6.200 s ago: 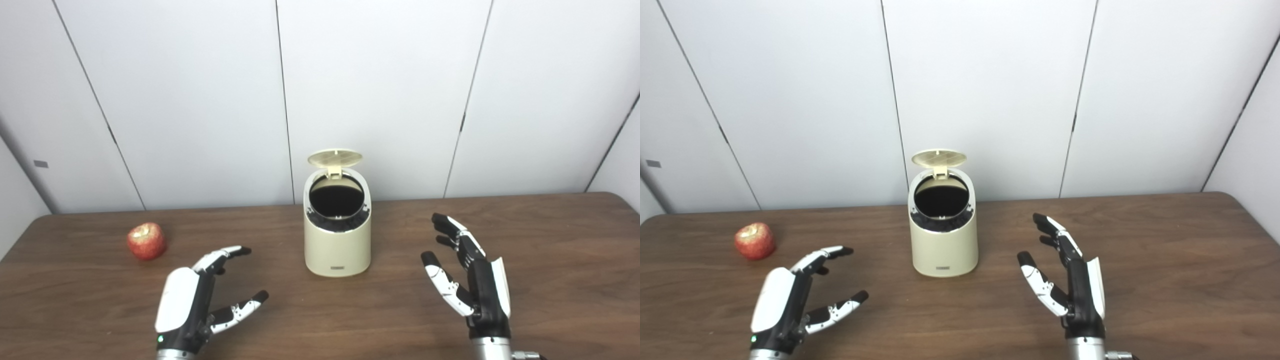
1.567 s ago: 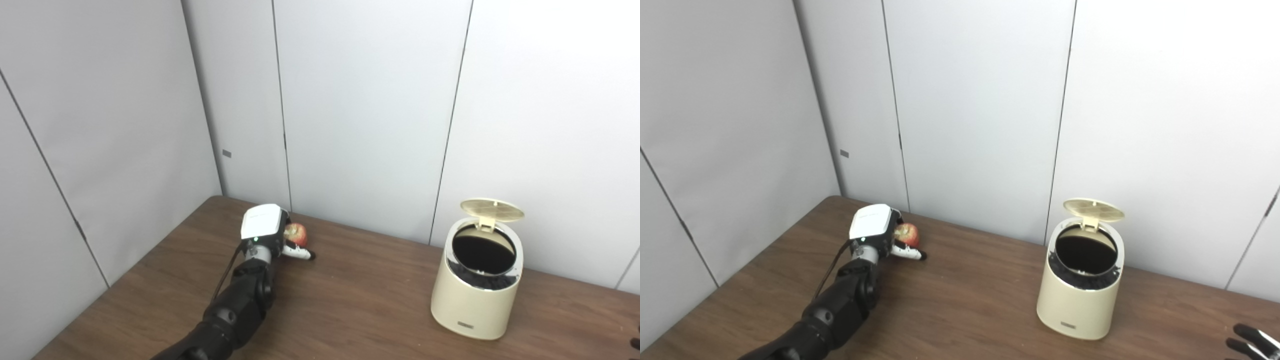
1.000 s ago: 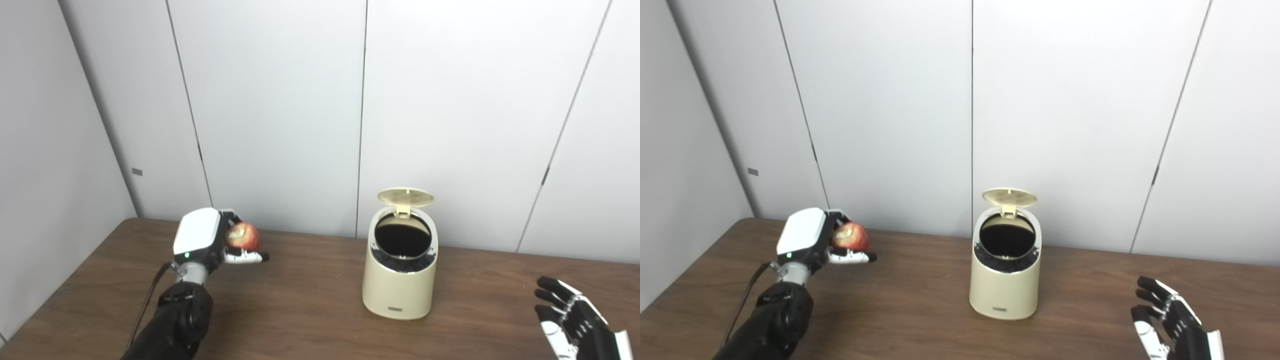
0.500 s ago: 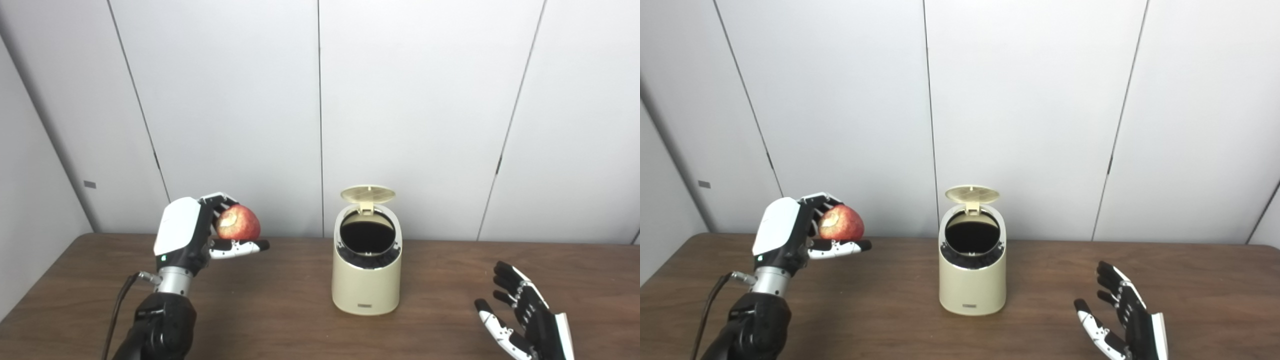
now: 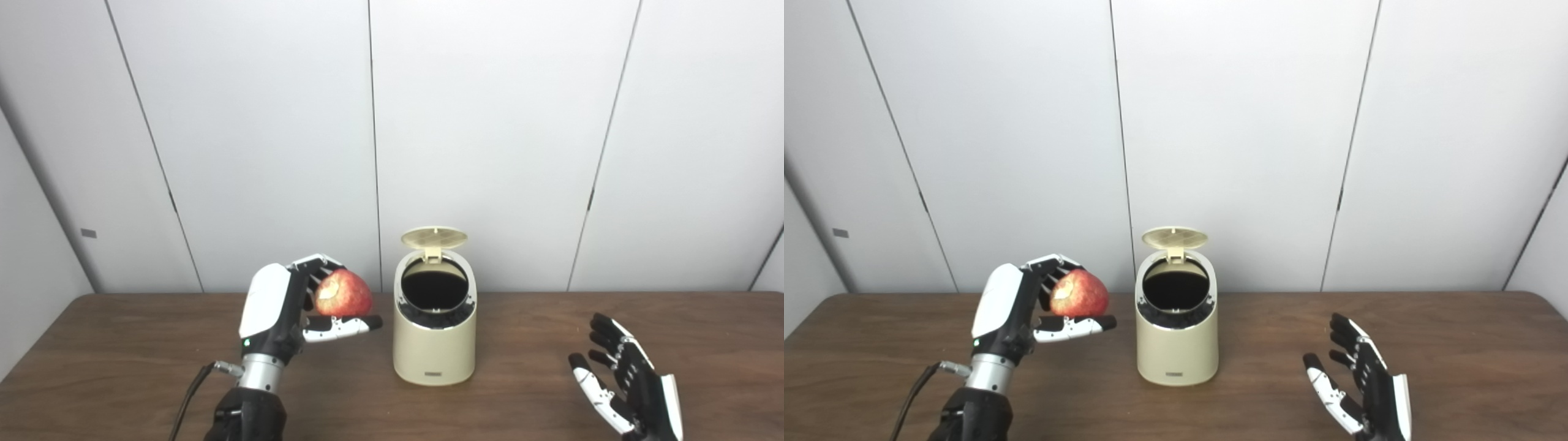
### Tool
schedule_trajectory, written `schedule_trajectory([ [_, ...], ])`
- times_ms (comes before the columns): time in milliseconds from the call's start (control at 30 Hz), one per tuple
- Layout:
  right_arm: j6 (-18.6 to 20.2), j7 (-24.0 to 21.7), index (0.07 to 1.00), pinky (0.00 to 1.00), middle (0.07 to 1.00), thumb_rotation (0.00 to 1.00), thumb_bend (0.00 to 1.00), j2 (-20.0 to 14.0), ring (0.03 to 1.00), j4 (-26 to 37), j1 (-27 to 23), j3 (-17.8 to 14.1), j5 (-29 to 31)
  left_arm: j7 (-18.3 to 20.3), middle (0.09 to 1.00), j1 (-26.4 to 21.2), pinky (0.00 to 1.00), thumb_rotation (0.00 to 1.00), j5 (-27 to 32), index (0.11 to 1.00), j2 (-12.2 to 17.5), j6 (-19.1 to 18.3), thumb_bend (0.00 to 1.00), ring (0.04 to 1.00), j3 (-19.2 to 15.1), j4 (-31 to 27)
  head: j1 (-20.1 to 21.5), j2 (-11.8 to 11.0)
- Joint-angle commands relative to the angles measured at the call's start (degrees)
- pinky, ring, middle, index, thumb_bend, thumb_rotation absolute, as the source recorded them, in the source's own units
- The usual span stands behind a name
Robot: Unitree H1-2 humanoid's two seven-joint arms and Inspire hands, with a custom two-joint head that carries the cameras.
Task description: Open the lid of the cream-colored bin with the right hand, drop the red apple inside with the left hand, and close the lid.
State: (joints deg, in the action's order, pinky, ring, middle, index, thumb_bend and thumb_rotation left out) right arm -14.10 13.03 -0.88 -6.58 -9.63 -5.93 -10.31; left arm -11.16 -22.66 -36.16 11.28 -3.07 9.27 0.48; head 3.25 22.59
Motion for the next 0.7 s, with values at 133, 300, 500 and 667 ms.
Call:
schedule_trajectory([
  [133,-4.07,1.62,0.801,0.74,0.817,0.26,0.22,1.61,0.813,-6.68,-1.45,0.76,0.36,-4.2,0.461,-2.69,0.27,0.0,-2.31,0.51,-2.83,4.17,0.5,0.386,1.12,2.19,0.47,-1.13],
  [300,-5.1,1.86,0.802,0.74,0.817,0.27,0.21,1.84,0.812,-8.25,-2.11,1.18,0.5,-6.19,0.465,-3.28,0.27,0.0,-4.31,0.507,-4.01,5.49,0.5,0.387,2.18,3.83,1.13,-1.69],
  [500,-5.22,2.77,0.804,0.73,0.817,0.32,0.22,2.34,0.807,-8.53,-2.2,1.57,-0.23,-10.29,0.468,-3.84,0.27,0.0,-6.9,0.496,-5.48,7.49,0.5,0.401,3.11,5.72,1.7,-1.91],
  [667,-5.27,3.29,0.804,0.73,0.818,0.3,0.23,2.49,0.804,-8.08,-2.03,1.91,-0.53,-13.57,0.464,-3.47,0.31,0.0,-6.61,0.486,-6.72,10.15,0.51,0.431,3.1,6.14,1.79,-1.94],
])
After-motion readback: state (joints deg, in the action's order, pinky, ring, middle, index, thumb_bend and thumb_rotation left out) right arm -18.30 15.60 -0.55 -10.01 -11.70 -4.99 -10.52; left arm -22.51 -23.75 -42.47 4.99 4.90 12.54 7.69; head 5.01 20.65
